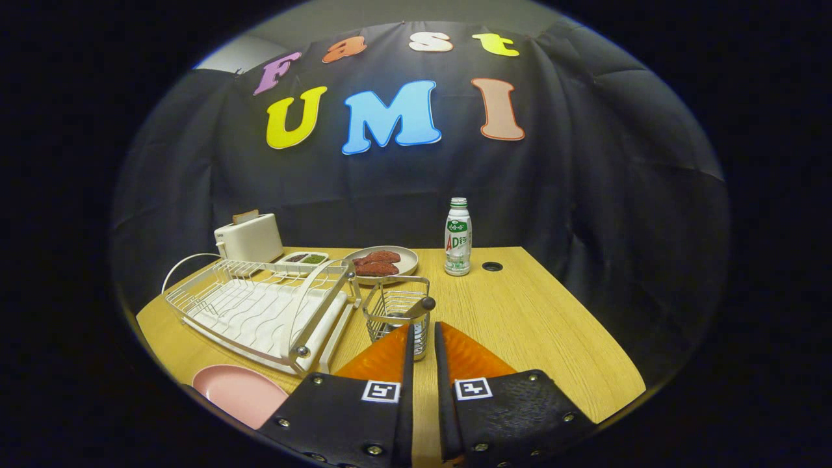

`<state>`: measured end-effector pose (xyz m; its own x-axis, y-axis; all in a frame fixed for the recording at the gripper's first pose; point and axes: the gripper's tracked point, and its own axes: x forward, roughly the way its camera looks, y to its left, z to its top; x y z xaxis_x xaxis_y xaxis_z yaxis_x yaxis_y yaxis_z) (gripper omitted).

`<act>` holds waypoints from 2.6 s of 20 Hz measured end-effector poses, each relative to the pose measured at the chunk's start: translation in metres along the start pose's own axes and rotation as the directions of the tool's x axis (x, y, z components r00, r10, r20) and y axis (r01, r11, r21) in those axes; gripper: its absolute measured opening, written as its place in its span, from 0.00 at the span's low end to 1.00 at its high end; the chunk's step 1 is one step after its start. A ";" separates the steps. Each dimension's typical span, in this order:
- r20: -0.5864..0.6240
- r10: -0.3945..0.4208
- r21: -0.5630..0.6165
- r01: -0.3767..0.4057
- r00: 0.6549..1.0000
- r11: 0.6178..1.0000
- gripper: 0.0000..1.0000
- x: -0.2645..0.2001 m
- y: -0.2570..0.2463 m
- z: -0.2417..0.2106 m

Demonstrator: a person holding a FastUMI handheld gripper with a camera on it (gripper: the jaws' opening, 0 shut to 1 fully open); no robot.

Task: Take the plate from the dish rack, then take the spoon from the basket and place it into the plate.

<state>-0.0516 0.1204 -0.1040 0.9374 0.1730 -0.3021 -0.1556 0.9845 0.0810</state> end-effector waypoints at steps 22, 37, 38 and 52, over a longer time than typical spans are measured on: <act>0.127 0.067 0.055 -0.075 0.990 0.996 0.25 0.076 0.008 0.044; 0.141 0.070 0.091 -0.084 0.987 0.992 0.19 0.088 0.012 0.032; 0.140 0.056 0.094 -0.070 0.988 0.993 0.17 0.089 0.011 0.034; 0.108 0.085 0.067 -0.092 0.991 0.994 0.13 0.071 0.022 0.078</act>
<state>0.0354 0.1522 -0.0493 0.9490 0.2518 -0.1898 -0.2204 0.9602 0.1715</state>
